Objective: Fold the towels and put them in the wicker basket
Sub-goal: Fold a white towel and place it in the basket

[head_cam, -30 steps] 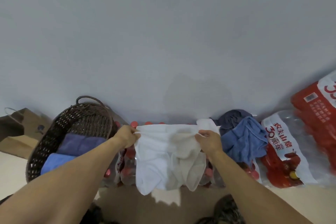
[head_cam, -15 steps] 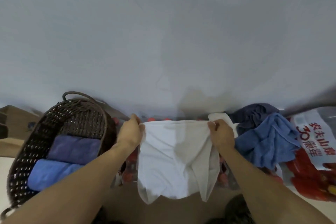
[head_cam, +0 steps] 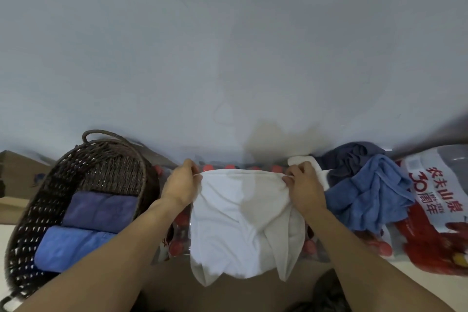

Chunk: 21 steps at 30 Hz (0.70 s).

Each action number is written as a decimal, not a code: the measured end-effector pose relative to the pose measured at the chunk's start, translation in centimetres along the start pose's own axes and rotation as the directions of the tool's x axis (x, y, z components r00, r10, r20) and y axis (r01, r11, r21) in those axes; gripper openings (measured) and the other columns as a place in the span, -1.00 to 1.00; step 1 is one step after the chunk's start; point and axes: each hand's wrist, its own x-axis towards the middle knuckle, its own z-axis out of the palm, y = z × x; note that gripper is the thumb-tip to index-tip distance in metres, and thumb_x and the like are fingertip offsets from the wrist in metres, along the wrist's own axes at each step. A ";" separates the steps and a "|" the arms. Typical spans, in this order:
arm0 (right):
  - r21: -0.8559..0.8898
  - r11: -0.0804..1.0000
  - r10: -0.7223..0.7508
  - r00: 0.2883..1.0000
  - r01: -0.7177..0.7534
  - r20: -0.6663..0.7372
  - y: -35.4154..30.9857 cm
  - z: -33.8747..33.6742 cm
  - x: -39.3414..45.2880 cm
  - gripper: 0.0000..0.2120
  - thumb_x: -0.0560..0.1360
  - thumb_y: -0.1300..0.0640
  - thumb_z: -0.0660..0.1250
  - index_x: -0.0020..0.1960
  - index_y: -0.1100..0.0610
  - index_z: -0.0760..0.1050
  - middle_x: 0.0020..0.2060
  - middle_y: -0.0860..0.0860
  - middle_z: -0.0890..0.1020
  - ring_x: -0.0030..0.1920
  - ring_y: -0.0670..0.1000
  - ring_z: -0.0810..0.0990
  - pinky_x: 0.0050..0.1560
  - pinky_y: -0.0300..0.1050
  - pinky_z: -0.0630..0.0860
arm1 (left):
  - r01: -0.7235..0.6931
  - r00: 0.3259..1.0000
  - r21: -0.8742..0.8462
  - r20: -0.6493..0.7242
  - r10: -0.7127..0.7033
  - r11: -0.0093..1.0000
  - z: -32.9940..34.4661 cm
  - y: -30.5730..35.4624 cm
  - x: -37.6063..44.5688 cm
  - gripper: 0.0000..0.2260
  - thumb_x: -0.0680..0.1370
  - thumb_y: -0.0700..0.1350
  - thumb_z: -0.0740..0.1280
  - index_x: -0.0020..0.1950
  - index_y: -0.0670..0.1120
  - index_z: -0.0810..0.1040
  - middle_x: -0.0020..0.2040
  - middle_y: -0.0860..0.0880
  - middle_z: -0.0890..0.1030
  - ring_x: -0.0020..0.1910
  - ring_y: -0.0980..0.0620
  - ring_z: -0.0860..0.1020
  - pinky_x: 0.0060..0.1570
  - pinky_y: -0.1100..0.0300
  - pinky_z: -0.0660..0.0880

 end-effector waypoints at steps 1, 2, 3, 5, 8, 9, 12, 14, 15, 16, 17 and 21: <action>0.052 0.999 0.010 1.000 -0.009 -0.012 0.0 -0.1 -0.1 -0.85 0.61 0.09 0.27 0.02 0.18 0.50 -0.04 0.05 0.45 -0.09 0.09 0.48 -0.11 -0.04 0.42 | 0.018 1.000 -0.040 0.021 -0.017 0.999 -0.1 -0.1 0.1 -0.86 0.59 -0.07 0.31 0.11 -0.09 0.49 0.01 -0.06 0.61 0.04 -0.13 0.57 0.08 0.00 0.52; 0.131 0.990 0.049 0.998 -0.045 -0.028 -0.1 -0.2 -0.1 -0.88 0.62 0.09 0.26 -0.01 0.15 0.46 -0.11 0.01 0.48 -0.11 0.10 0.50 -0.15 -0.06 0.37 | 0.042 0.998 -0.085 0.039 -0.039 0.995 -0.2 -0.1 0.2 -0.85 0.59 -0.08 0.32 0.11 -0.12 0.52 -0.02 -0.05 0.61 0.05 -0.11 0.58 0.06 0.07 0.50; 0.222 0.971 0.102 0.994 -0.091 -0.040 -0.2 -0.5 0.0 -0.90 0.62 0.09 0.25 -0.02 0.12 0.43 -0.19 -0.02 0.50 -0.13 0.09 0.51 -0.19 -0.09 0.33 | 0.068 0.996 -0.134 0.057 -0.061 0.989 -0.4 -0.2 0.4 -0.85 0.59 -0.09 0.33 0.06 -0.15 0.56 -0.07 -0.05 0.62 0.01 -0.09 0.59 -0.01 0.14 0.47; 0.375 0.914 0.190 0.980 -0.152 -0.064 -0.2 -0.9 0.3 -0.92 0.61 0.09 0.28 -0.03 0.08 0.45 -0.23 -0.07 0.55 -0.15 0.03 0.52 -0.24 -0.19 0.34 | 0.138 0.988 -0.250 0.106 -0.115 0.958 -1.0 -0.5 0.8 -0.81 0.59 -0.10 0.35 -0.05 -0.22 0.61 -0.14 -0.07 0.64 -0.08 -0.06 0.60 -0.08 0.19 0.42; 0.507 0.837 0.248 0.969 -0.208 -0.011 -0.1 -1.3 0.8 -0.86 0.56 0.09 0.36 0.07 0.12 0.60 -0.13 -0.10 0.61 -0.04 -0.03 0.57 -0.04 -0.32 0.44 | 0.204 0.977 -0.370 0.135 -0.165 0.906 -1.8 -0.8 1.2 -0.77 0.59 -0.07 0.34 -0.12 -0.23 0.59 -0.17 -0.05 0.61 -0.12 -0.01 0.54 -0.06 0.20 0.40; 0.515 0.825 0.254 0.967 -0.233 0.030 0.0 -1.4 1.0 -0.84 0.55 0.07 0.38 0.06 0.13 0.63 -0.12 -0.10 0.62 -0.02 -0.04 0.58 0.02 -0.26 0.45 | 0.208 0.976 -0.369 0.135 -0.170 0.906 -2.0 -0.9 1.4 -0.77 0.60 -0.06 0.34 -0.13 -0.20 0.58 -0.18 -0.03 0.60 -0.15 0.00 0.53 -0.08 0.21 0.41; 0.511 0.816 0.257 0.961 -0.270 0.098 0.5 -1.6 1.9 -0.87 0.52 0.01 0.42 -0.10 0.07 0.63 -0.18 -0.11 0.64 -0.07 -0.04 0.59 -0.01 -0.20 0.44 | 0.218 0.975 -0.391 0.121 -0.184 0.894 -2.2 -0.9 1.8 -0.81 0.59 -0.11 0.36 -0.18 -0.18 0.56 -0.27 -0.03 0.59 -0.31 0.07 0.52 -0.33 0.31 0.41; 0.529 0.795 0.281 0.953 -0.298 0.114 0.8 -1.8 2.4 -0.80 0.47 -0.03 0.47 -0.07 0.11 0.63 -0.17 -0.10 0.63 -0.07 -0.03 0.60 0.01 -0.17 0.47 | 0.222 0.975 -0.411 0.093 -0.202 0.884 -2.0 -0.9 2.1 -0.89 0.54 -0.20 0.41 -0.18 -0.16 0.58 -0.27 -0.03 0.60 -0.29 0.07 0.54 -0.30 0.34 0.41; 0.533 0.788 0.294 0.949 -0.310 0.117 1.0 -1.8 2.6 -0.73 0.45 -0.04 0.50 -0.02 0.15 0.64 -0.16 -0.08 0.63 -0.06 -0.02 0.59 0.04 -0.16 0.49 | 0.222 0.975 -0.413 0.079 -0.208 0.883 -1.9 -0.9 2.2 -0.92 0.53 -0.23 0.42 -0.17 -0.15 0.58 -0.27 -0.03 0.60 -0.27 0.07 0.54 -0.28 0.35 0.41; 0.533 0.782 0.309 0.944 -0.323 0.119 1.2 -1.8 2.7 -0.68 0.42 -0.05 0.52 0.00 0.18 0.64 -0.15 -0.07 0.63 -0.06 -0.02 0.59 0.05 -0.16 0.49 | 0.221 0.975 -0.422 0.072 -0.210 0.879 -1.8 -0.8 2.2 -0.93 0.51 -0.25 0.43 -0.16 -0.14 0.59 -0.28 -0.02 0.59 -0.27 0.07 0.54 -0.29 0.38 0.41; 0.528 0.779 0.325 0.938 -0.339 0.122 1.3 -1.7 2.8 -0.64 0.40 -0.06 0.54 0.02 0.20 0.64 -0.15 -0.07 0.62 -0.07 -0.03 0.59 0.04 -0.17 0.48 | 0.220 0.975 -0.441 0.069 -0.211 0.870 -1.8 -0.7 2.3 -0.94 0.51 -0.27 0.44 -0.13 -0.14 0.59 -0.29 -0.02 0.58 -0.29 0.08 0.54 -0.30 0.41 0.41; 0.414 0.833 0.381 0.923 -0.366 0.049 0.9 -1.1 2.9 -0.61 0.33 -0.12 0.58 -0.05 0.18 0.69 -0.22 -0.08 0.63 -0.17 -0.08 0.56 -0.05 -0.24 0.44 | 0.227 0.963 -0.618 0.025 -0.270 0.753 -1.7 -0.3 2.4 -0.85 0.52 -0.38 0.36 0.02 -0.19 0.59 -0.22 -0.09 0.59 -0.21 -0.01 0.56 -0.20 0.34 0.53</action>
